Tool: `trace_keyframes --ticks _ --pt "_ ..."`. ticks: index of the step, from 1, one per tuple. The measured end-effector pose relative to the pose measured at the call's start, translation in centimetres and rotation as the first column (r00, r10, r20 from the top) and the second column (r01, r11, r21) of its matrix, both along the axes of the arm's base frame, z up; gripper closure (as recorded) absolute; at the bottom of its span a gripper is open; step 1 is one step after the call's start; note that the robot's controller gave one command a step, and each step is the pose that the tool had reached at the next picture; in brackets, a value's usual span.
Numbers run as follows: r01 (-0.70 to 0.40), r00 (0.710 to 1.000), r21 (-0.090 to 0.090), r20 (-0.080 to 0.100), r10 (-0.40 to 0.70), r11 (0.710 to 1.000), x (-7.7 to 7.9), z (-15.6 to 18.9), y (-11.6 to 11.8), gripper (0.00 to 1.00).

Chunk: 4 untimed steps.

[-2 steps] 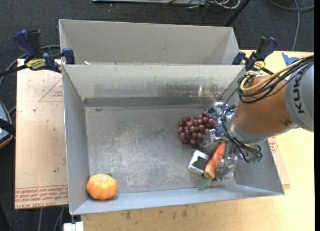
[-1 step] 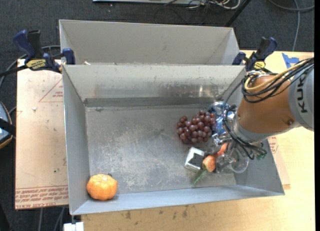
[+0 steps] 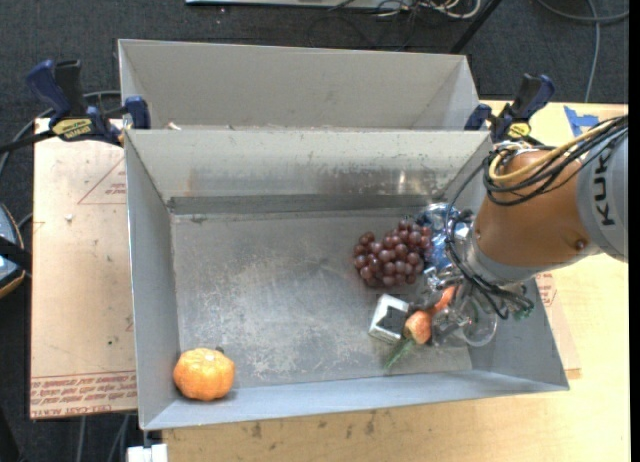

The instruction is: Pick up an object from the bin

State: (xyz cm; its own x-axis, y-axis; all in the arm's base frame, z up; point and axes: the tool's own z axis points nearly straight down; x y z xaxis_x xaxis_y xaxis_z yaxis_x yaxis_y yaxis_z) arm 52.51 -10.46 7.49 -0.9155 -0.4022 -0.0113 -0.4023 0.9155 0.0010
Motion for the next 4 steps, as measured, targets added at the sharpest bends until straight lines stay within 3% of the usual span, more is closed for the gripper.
trace_keyframes --ticks 4 --pt "0.003 1.000 -0.004 -0.007 -0.003 1.000 -0.1 2.8 0.0 1.00"
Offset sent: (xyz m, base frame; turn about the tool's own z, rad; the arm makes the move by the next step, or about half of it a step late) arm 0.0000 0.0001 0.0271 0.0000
